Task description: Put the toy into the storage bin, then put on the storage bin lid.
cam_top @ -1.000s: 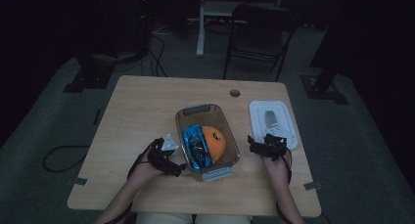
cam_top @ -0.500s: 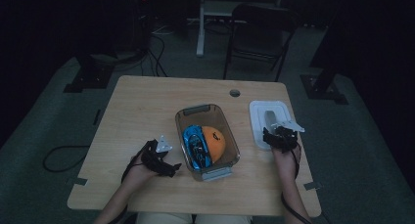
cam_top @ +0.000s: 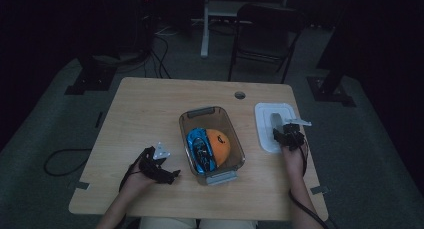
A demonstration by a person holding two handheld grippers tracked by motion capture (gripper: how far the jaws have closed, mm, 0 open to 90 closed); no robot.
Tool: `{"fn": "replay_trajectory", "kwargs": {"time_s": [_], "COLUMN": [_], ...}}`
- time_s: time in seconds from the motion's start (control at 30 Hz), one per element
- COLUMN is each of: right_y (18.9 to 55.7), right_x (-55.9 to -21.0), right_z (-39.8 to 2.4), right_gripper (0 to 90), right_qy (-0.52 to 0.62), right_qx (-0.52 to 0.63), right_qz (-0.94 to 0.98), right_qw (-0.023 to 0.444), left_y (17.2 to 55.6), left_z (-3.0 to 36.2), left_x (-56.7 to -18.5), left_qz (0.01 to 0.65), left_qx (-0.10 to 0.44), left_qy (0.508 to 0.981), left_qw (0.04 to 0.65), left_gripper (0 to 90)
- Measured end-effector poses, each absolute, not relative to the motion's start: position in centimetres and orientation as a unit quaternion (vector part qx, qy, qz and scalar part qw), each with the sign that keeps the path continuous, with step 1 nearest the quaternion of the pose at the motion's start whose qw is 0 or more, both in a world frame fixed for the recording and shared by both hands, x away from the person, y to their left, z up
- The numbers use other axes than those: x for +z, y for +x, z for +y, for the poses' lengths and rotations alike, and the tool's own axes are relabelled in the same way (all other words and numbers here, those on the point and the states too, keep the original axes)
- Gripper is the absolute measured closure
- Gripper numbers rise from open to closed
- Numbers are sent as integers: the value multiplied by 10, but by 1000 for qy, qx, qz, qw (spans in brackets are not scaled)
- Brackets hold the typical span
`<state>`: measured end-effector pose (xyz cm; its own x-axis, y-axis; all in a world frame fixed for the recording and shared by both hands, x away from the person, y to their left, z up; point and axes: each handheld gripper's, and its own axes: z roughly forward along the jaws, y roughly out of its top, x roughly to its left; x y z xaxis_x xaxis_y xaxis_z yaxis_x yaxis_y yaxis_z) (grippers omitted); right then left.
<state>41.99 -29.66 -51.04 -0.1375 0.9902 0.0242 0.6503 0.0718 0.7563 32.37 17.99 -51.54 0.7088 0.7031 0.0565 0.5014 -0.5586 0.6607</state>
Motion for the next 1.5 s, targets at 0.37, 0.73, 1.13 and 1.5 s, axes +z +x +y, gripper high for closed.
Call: {"fn": "replay_trajectory", "kwargs": {"time_s": [0.37,0.73,1.13,1.5], "right_y": [414,375,333,314], "right_x": [-511,-464,-402,-384], "right_z": [-298,-285,-235,-189], "right_gripper": [672,673,673,673], "right_qy": [600,581,510,450], "right_qx": [323,363,433,461], "right_qz": [677,670,689,722], "right_qw": [276,287,277,250], "left_y": [323,325,330,331], "left_z": [181,171,141,128], "left_x": [-518,-514,-504,-502], "left_qz": [353,349,320,305], "left_qx": [157,159,164,165], "left_qy": [867,865,873,882], "left_qw": [315,325,330,320], "left_gripper": [18,18,18,18]}}
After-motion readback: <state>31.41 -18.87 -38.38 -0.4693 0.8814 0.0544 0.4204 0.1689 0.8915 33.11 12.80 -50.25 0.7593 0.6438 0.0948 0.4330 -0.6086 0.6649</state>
